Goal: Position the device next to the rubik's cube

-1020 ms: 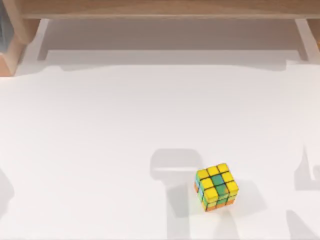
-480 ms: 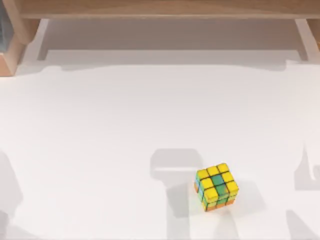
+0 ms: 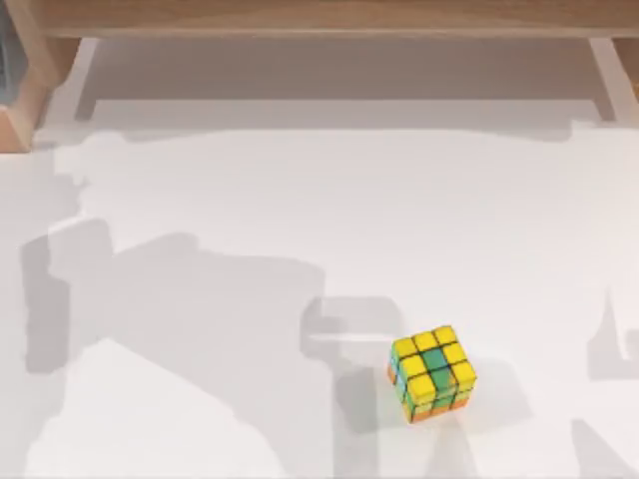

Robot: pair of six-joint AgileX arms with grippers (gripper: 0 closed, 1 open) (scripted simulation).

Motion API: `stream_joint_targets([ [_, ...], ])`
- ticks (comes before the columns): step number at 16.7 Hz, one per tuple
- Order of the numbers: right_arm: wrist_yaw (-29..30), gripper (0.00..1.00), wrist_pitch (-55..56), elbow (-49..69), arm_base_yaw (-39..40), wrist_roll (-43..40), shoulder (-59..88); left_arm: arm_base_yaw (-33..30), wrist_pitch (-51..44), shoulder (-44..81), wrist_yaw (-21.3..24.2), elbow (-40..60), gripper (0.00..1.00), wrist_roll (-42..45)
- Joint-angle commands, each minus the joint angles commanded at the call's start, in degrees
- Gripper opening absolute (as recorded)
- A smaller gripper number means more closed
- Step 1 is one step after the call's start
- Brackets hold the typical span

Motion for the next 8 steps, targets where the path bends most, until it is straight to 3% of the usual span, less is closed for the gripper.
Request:
stream_joint_targets([
  [4, 0.0, 1.0, 0.0, 0.0, 0.0, 0.0, 0.0, -13.75, -1.87, 1.37, 0.0, 3.27, 0.0, -7.78],
  [8, 0.0, 1.0, 0.0, 0.0, 0.0, 0.0, 0.0, -23.1, -4.04, 3.24, 0.12, 4.3, 0.0, -12.03],
])
